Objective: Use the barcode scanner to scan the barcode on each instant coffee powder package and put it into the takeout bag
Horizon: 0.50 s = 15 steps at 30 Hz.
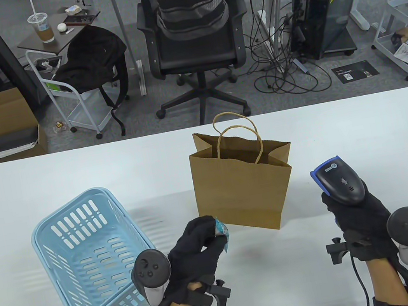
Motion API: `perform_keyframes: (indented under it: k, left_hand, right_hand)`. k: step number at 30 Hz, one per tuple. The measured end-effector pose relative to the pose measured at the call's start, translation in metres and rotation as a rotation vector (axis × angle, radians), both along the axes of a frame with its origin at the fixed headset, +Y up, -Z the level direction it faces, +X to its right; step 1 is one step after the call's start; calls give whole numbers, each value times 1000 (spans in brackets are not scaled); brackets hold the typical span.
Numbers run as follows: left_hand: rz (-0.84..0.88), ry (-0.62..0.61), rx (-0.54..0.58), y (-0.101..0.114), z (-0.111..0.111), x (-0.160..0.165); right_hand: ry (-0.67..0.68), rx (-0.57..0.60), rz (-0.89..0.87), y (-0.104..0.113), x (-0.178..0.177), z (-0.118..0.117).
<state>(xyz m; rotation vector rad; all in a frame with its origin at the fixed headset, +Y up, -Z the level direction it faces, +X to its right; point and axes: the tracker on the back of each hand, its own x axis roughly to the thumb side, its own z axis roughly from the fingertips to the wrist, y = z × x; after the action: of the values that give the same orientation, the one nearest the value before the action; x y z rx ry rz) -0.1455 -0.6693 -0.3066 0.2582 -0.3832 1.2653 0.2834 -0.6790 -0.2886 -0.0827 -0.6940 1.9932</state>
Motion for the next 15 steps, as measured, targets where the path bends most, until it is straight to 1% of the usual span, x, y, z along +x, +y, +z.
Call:
perform_keyframes:
  k: [2, 6, 8, 10, 11, 13, 15]
  left_hand:
    - [50, 0, 7, 17, -5, -2]
    - [102, 45, 93, 64, -15, -5]
    - [117, 98, 133, 89, -20, -6]
    - [124, 138, 159, 106, -28, -5]
    - [119, 153, 130, 112, -34, -5]
    - [135, 160, 108, 119, -43, -3]
    - [111, 211, 100, 124, -52, -3]
  right_hand:
    - [-4, -8, -5, -2, 2, -1]
    - [-7, -13, -14, -3, 4, -2]
    - [-4, -11, -22, -3, 4, -1]
    - [-1, -10, -26, -3, 4, -1]
    - [0, -10, -27, -3, 3, -1]
    - [2, -12, -23, -3, 3, -2]
    - [1, -14, -22, -3, 3, -2]
